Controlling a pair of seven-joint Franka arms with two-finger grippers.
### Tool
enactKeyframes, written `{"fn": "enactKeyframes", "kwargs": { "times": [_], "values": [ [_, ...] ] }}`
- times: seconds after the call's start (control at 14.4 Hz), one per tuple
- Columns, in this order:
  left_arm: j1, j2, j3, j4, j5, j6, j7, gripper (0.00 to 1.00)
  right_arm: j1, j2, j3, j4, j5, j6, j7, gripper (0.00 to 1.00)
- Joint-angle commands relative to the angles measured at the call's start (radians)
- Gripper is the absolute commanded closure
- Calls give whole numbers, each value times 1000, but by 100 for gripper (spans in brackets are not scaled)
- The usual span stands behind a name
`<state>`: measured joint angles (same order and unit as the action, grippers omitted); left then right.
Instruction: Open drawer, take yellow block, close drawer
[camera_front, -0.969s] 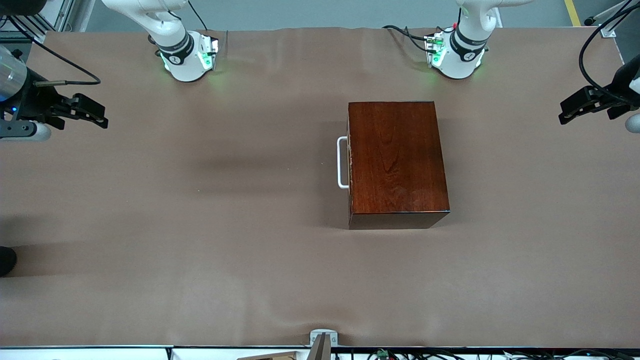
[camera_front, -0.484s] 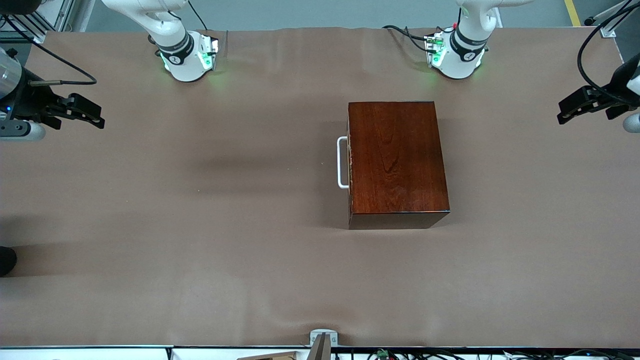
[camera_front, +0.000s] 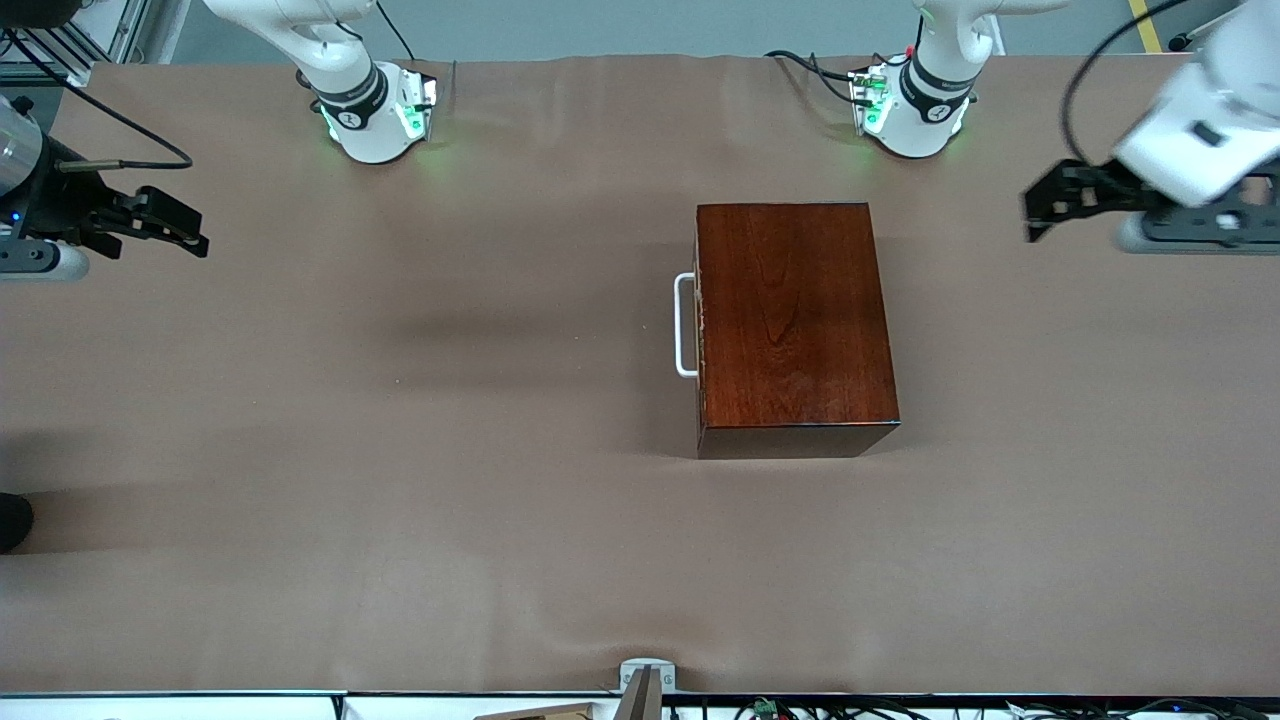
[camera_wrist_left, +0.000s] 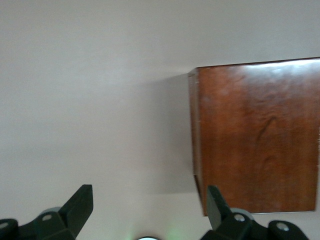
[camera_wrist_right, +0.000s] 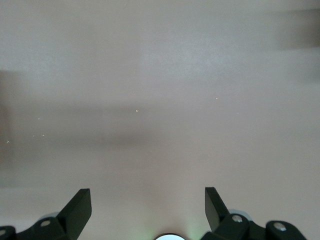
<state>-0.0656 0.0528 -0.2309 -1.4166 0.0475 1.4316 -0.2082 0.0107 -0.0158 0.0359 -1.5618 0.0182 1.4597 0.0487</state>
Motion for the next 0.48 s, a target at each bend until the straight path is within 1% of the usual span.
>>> {"fn": "enactKeyframes", "kwargs": {
  "times": [0.0,0.14,0.21,0.42],
  "values": [
    [-184,125,-8,103,47,-8,-165,0,-14,-16,9,-3,3,-5,5,0],
    [-334,234,2,187,132,-2,-268,0,-14,-16,9,-3,3,-5,5,0],
    [-391,277,8,211,143,7,-310,0,-15,-16,9,-3,3,-5,5,0],
    [-523,387,13,234,159,110,-501,0,-14,-15,9,-3,3,-5,5,0]
  ]
}}
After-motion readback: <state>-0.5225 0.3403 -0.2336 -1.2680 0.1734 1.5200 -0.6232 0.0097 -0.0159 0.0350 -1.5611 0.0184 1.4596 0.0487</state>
